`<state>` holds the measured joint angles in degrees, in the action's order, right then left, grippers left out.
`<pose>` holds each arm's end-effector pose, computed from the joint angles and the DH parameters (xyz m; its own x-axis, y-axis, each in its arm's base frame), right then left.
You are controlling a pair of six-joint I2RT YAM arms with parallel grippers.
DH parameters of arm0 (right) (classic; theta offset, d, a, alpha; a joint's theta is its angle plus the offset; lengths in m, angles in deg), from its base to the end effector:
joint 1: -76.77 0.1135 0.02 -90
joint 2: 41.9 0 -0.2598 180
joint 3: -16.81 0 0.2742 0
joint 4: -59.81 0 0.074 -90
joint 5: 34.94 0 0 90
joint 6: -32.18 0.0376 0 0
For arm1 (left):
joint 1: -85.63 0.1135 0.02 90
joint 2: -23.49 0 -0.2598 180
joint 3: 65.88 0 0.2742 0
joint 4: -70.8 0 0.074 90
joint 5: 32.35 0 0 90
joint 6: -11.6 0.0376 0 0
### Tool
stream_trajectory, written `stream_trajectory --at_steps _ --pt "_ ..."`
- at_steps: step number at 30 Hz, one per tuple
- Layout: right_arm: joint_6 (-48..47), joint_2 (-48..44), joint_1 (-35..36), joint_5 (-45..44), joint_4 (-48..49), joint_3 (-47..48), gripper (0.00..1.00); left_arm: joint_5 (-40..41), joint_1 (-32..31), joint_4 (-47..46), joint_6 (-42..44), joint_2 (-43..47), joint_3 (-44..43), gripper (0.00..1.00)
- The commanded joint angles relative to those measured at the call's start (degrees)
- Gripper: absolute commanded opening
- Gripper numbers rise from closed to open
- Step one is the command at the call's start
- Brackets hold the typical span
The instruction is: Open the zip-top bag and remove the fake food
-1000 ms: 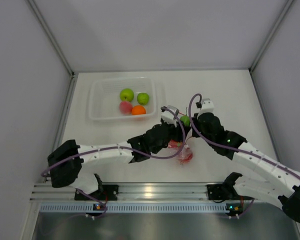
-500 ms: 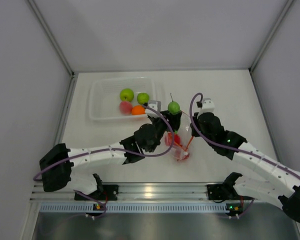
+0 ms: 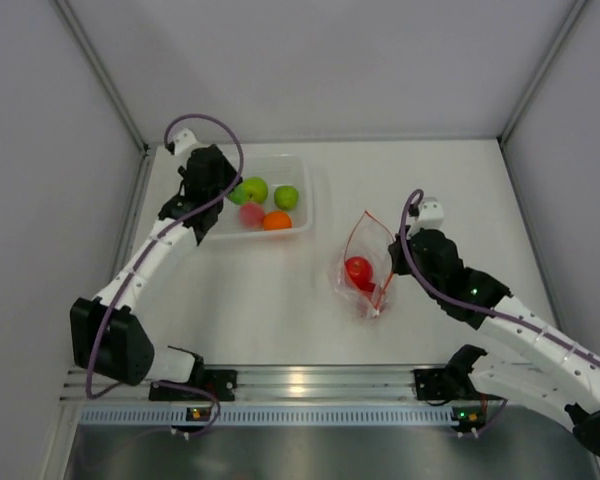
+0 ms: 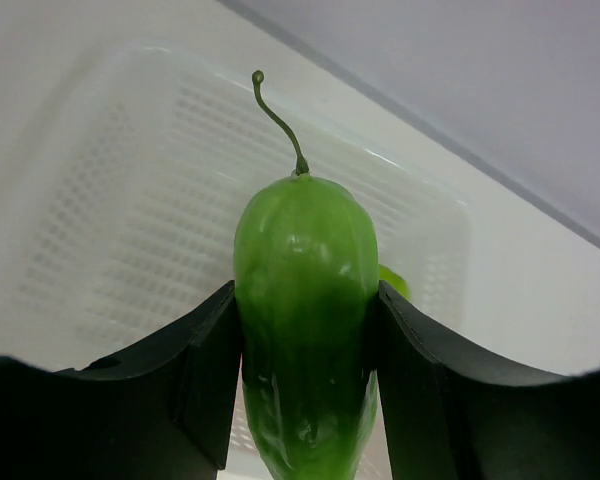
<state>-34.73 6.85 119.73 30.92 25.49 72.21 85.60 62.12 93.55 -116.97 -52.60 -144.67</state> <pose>0.1693 0.1366 0.2903 -0.4526 0.0676 -0.8892 -0.1950 0.9655 0.1726 0.3116 -0.1163 0.3418 -0.2138 -0.5076 -0.8346 -0.2362 0.8559 -0.4600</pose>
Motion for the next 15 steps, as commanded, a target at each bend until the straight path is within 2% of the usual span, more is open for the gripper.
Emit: stream_trajectory --at_steps 1,5,9,10,11,12,13,15 --pt "-0.2 -1.7 0.3 0.2 -0.7 2.0 0.00 -11.2 9.1 11.6 3.0 -6.9 -5.7 0.00" --pt "-0.8 -2.3 0.2 0.7 -1.4 2.1 0.00 -14.4 14.8 13.0 7.4 -13.9 -7.8 0.00" --pt "-1.3 -2.7 0.3 1.2 -1.7 1.9 0.00 -16.5 17.1 15.0 10.6 -22.7 -11.0 0.00" --pt "-1.3 -2.7 0.3 1.2 -1.7 1.9 0.00 -17.5 17.3 15.3 11.0 -23.7 -11.5 0.04" --pt "-1.5 -2.8 0.3 1.2 -1.8 1.8 0.00 -17.8 17.5 15.9 11.3 -24.5 -12.2 0.20" --pt "-1.6 -2.8 0.2 1.2 -1.8 1.8 0.00 -18.0 17.5 16.3 11.5 -25.5 -12.6 0.31" --pt "-2.0 -2.8 0.2 0.9 -1.9 1.8 0.00 -17.8 17.5 16.4 11.4 -25.6 -12.7 0.57" --pt "-2.1 -2.6 0.3 0.4 -2.0 1.6 0.00 -17.7 17.5 16.4 10.7 -24.8 -12.2 0.74"
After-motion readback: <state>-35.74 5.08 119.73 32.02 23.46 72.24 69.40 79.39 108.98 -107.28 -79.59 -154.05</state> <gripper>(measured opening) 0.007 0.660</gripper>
